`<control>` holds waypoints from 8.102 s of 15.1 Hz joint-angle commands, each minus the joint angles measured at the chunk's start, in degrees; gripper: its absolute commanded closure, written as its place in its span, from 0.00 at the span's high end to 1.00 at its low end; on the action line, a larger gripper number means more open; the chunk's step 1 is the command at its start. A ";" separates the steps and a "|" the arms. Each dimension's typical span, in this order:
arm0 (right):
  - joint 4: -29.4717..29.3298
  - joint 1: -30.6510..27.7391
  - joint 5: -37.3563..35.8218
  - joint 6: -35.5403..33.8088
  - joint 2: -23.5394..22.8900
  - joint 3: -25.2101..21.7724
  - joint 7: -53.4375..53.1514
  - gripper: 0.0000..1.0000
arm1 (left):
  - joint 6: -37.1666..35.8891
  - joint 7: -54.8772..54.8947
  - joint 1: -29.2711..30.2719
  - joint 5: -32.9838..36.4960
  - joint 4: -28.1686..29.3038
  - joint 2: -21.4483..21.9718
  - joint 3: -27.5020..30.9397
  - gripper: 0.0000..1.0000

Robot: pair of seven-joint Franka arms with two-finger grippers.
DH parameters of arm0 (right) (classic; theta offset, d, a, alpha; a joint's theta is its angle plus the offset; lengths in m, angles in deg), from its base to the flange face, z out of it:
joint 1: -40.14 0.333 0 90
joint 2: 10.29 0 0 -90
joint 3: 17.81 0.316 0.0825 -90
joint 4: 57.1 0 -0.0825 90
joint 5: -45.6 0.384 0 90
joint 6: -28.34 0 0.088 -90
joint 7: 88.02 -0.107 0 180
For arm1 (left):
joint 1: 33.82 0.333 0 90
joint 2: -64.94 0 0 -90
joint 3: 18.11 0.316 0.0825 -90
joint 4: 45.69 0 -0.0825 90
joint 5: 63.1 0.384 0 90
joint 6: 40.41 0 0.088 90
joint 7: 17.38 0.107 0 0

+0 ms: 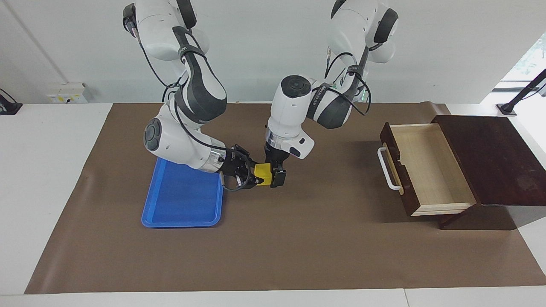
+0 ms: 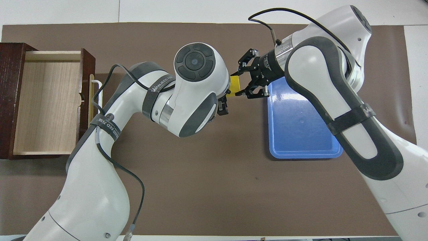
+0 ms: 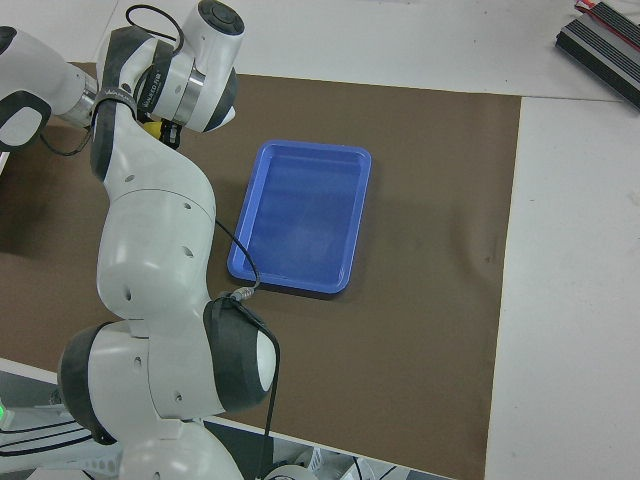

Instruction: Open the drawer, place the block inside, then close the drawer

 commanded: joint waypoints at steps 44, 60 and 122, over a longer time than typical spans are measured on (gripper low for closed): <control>-0.37 -21.18 -33.05 -28.42 19.54 -0.77 78.24 1.00 | -11.37 81.23 42.04 -0.15 23.57 22.03 0.63 0.00; 8.24 -11.78 -40.18 -20.96 28.79 -9.11 90.21 1.00 | -11.11 59.20 30.91 3.00 24.18 23.09 0.19 1.00; 9.91 -10.10 -38.33 -21.05 29.57 -12.19 87.40 1.00 | -37.19 130.01 35.98 1.87 13.84 31.01 -0.51 1.00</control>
